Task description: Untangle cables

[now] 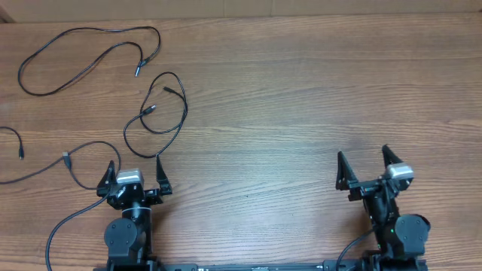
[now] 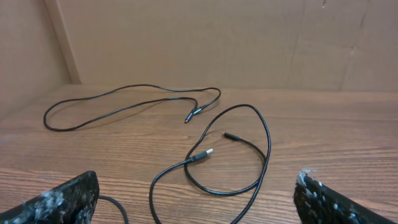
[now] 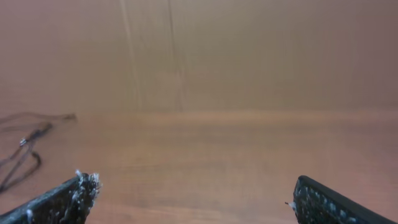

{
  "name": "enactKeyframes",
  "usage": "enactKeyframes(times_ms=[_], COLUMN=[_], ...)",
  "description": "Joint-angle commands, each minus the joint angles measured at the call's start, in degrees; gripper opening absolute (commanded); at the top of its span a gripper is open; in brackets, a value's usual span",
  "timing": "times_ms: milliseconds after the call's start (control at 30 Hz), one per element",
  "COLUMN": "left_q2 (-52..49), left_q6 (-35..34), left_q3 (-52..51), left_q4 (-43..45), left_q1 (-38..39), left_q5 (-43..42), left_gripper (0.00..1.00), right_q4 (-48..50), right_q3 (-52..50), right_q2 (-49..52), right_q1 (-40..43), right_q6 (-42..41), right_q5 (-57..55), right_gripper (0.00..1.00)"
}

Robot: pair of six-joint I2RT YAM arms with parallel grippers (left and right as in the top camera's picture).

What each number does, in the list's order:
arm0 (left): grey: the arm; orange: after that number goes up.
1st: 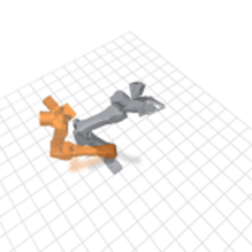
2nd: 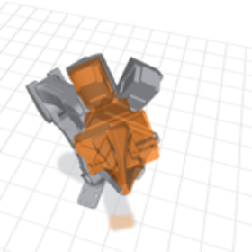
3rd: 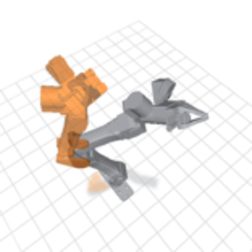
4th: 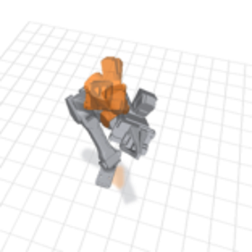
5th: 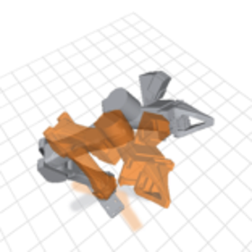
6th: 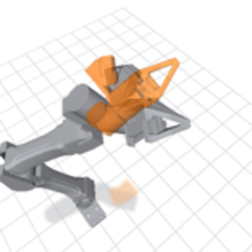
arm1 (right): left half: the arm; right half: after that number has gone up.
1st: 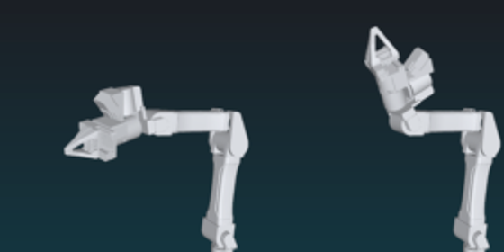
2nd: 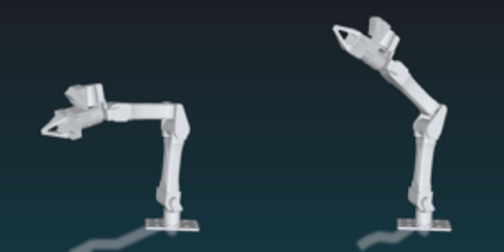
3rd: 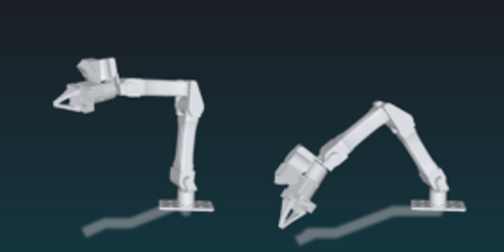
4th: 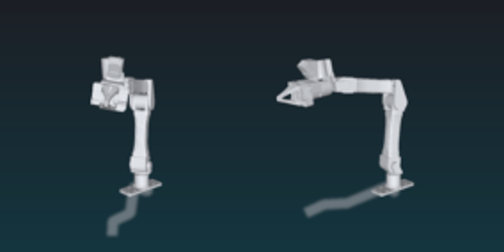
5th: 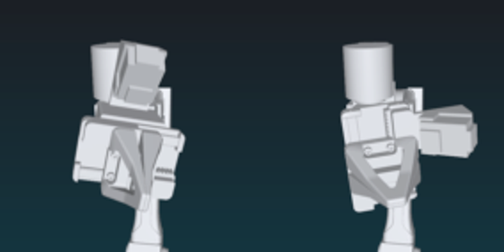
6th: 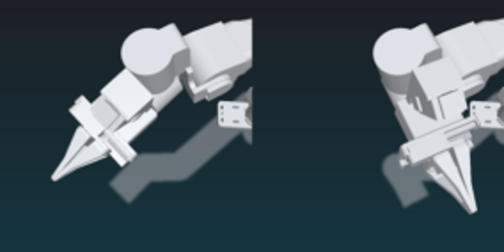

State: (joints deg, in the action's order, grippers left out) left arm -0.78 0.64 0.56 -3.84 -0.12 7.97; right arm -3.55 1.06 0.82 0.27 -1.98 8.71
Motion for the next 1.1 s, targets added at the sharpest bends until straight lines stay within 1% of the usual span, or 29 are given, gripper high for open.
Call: enactKeyframes(times_ms=[0, 267, 467, 1067], left_q2=[0.52, 0.52, 0.52, 0.52], left_q6=[1.09, 1.09, 1.09, 1.09], left_q3=[-0.28, -0.28, -0.28, -0.28], left_q4=[0.04, 0.04, 0.04, 0.04], left_q1=[-0.28, -0.28, -0.28, -0.28], left_q5=[-0.09, -0.09, -0.09, -0.09], left_gripper=[1.0, 1.0, 1.0, 0.99], right_q4=[-0.7, -0.85, -0.98, -0.85], right_q3=[-0.61, -0.61, -0.61, -0.59], right_q2=[-0.68, 0.39, 0.37, -0.7], right_q1=[-0.33, -0.2, -0.48, -0.55], right_q6=[-1.46, -0.61, 7.1, 7.17], right_q5=[-1.42, -2.38, -2.62, -3.52], right_gripper=[1.0, 1.0, 1.0, 1.0])
